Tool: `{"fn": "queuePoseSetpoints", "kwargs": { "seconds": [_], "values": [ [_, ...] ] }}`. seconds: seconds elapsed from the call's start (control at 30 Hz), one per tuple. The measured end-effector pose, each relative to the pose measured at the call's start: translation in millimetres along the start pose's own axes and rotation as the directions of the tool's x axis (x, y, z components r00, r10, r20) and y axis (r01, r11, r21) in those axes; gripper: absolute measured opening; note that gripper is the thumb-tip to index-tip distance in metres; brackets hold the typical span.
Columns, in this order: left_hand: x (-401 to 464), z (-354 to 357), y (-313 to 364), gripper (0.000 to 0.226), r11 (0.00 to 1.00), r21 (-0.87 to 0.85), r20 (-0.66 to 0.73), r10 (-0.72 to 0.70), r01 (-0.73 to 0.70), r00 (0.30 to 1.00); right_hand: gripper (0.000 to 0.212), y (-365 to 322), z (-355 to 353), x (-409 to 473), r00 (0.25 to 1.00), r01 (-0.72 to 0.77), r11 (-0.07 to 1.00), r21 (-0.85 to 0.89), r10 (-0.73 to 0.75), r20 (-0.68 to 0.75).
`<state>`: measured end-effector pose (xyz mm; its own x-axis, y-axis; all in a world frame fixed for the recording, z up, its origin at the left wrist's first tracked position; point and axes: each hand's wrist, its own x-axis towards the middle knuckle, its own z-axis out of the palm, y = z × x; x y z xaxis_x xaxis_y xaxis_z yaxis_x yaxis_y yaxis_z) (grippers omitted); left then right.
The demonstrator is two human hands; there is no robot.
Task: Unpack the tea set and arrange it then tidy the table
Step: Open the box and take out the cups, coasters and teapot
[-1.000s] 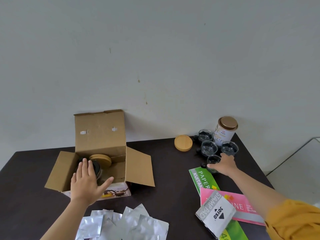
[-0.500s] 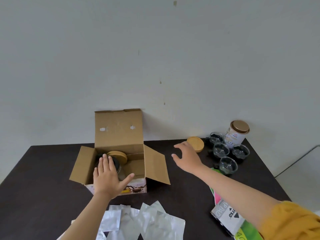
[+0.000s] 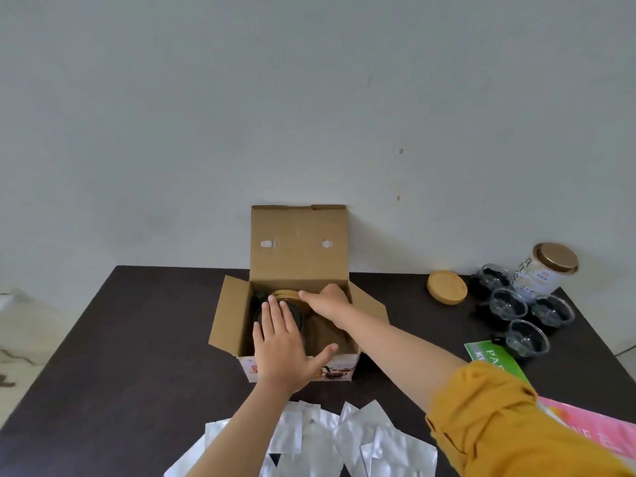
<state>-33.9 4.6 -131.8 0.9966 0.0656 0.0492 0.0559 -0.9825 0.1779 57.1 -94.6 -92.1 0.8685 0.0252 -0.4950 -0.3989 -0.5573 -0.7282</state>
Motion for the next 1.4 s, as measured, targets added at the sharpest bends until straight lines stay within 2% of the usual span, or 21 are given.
{"fn": "queuePoseSetpoints", "kwargs": {
  "seconds": [0.07,0.17,0.33,0.53,0.77,1.0,1.1,1.2,1.27,1.4],
  "values": [
    [1,1,-2,0.12,1.0,-0.008,-0.004,0.003,-0.003,1.0,0.063,-9,5,10,0.995,-0.095,0.994,0.059,0.094,0.02],
    [5,1,-3,0.12,1.0,-0.008,-0.015,0.002,-0.002,1.0,0.078,-22,8,21,0.991,-0.132,0.991,0.026,0.131,0.043],
    [7,3,-2,0.119,1.0,-0.02,-0.031,0.001,-0.002,1.0,0.072,-33,11,30,0.984,-0.171,0.985,0.008,0.17,0.045],
    [6,1,-2,0.119,1.0,-0.023,-0.036,0.002,-0.003,0.999,0.056,-40,24,29,0.983,-0.181,0.978,-0.102,0.183,0.006],
    [6,1,-2,0.119,1.0,-0.031,-0.035,-0.005,0.004,0.999,0.047,-49,32,32,0.975,-0.219,0.974,-0.048,0.22,0.015],
    [7,3,-2,0.119,0.999,-0.033,-0.024,-0.009,0.008,1.0,0.075,-40,26,34,0.941,-0.309,0.944,0.112,0.286,0.182],
    [7,3,-2,0.118,1.0,-0.029,-0.023,-0.009,0.008,1.0,0.083,-34,24,35,0.935,-0.329,0.923,0.201,0.288,0.206],
    [7,3,-1,0.118,1.0,-0.023,-0.022,-0.009,0.008,1.0,0.088,-29,23,36,0.928,-0.346,0.912,0.218,0.299,0.222],
    [7,3,-1,0.118,1.0,-0.023,-0.018,-0.011,0.011,1.0,0.091,-26,25,35,0.929,-0.35,0.904,0.247,0.301,0.214],
    [7,2,-1,0.119,1.0,-0.025,-0.013,-0.014,0.013,1.0,0.093,-19,29,33,0.951,-0.31,0.889,0.338,0.29,0.108]
  ]
}}
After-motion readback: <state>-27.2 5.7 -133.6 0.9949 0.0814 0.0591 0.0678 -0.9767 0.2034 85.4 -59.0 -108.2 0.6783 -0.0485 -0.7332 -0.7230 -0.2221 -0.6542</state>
